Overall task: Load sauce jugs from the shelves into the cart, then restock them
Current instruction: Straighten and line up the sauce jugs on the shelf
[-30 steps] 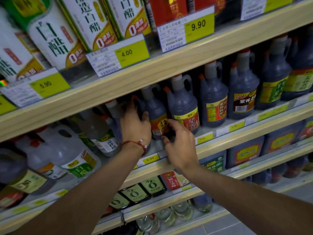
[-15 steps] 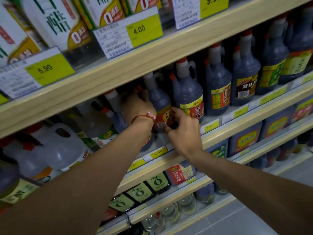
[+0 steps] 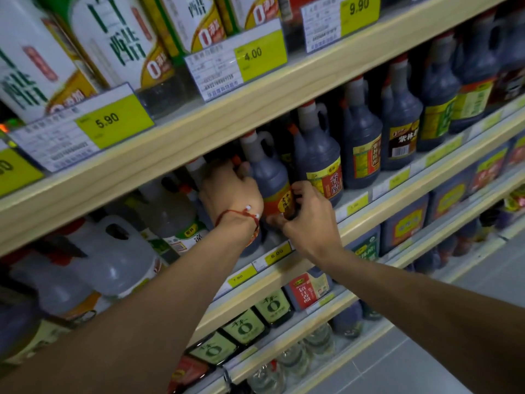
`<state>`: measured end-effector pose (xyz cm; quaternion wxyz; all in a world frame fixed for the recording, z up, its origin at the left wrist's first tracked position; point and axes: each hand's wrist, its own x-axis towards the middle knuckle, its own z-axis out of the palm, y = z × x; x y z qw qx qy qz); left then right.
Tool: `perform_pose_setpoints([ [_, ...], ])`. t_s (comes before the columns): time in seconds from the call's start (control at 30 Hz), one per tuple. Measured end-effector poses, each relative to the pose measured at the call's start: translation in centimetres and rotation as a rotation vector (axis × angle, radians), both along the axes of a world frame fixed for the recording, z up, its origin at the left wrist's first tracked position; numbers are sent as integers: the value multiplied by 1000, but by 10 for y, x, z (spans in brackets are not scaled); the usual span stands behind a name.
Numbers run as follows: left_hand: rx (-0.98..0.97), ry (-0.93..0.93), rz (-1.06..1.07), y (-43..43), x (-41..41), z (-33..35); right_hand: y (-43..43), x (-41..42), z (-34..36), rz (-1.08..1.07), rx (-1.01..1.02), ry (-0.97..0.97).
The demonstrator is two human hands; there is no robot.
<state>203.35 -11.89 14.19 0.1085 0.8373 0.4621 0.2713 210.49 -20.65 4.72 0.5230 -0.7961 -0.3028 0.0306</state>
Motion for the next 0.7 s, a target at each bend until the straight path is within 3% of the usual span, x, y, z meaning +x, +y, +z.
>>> perform_pose_setpoints([
  [0.07, 82, -102, 59, 2, 5, -1, -1, 1, 0, 16, -19, -12],
  [0.23, 43, -190, 27, -6, -1, -2, -9, 6, 0, 41, -29, -2],
  [0.7, -56, -200, 105, -21, 5, -8, -13, 4, 6, 56, -69, -17],
])
